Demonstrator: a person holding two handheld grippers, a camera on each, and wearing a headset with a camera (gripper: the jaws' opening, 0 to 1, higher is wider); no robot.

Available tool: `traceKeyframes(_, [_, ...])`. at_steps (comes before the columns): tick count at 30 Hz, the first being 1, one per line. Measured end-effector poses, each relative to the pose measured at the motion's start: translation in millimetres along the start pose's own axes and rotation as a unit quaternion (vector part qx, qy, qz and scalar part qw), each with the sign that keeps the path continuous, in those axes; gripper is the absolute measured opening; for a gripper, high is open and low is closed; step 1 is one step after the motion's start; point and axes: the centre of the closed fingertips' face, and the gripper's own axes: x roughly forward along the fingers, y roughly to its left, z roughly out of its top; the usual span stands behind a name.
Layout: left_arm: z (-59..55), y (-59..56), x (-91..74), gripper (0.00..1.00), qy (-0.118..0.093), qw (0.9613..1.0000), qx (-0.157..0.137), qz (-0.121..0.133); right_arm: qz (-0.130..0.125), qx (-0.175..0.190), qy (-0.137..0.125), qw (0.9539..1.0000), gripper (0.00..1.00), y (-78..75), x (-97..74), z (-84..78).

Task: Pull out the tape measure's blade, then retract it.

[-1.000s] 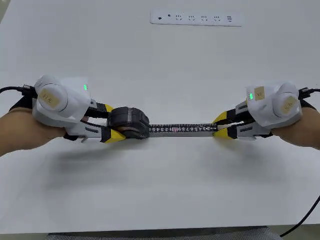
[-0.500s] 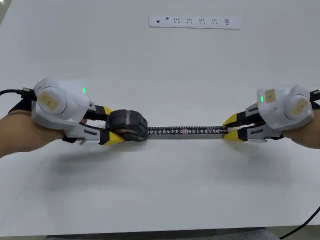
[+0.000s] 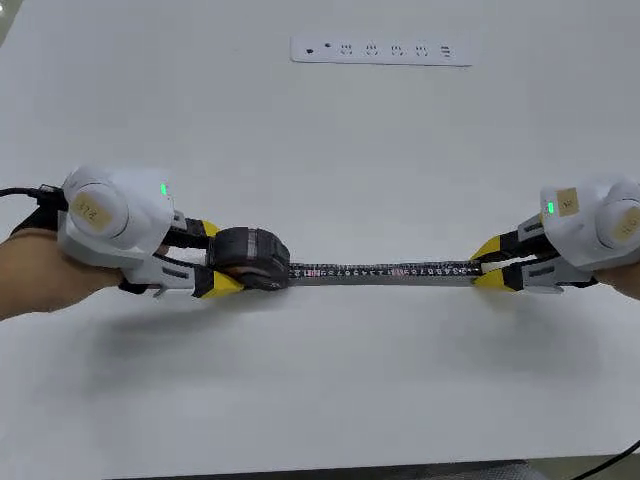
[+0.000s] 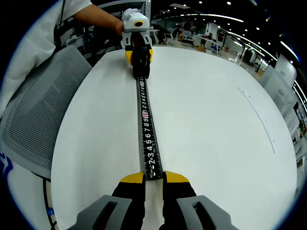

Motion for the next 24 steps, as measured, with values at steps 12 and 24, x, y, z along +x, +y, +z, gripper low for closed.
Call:
traceKeyframes(12, [-0.4,0.3,0.3,0.26,0.002,1.0000,-0.001,0.002,-0.007,0.007,0.007,0.9999,0.10,-1.1,-4.5,-7.8])
traceKeyframes(24, [-0.8,-0.1,1.2,0.28,0.012,0.9997,-0.018,0.010,-0.004,0.007,0.014,0.9999,0.12,-1.4,-3.6,-7.9])
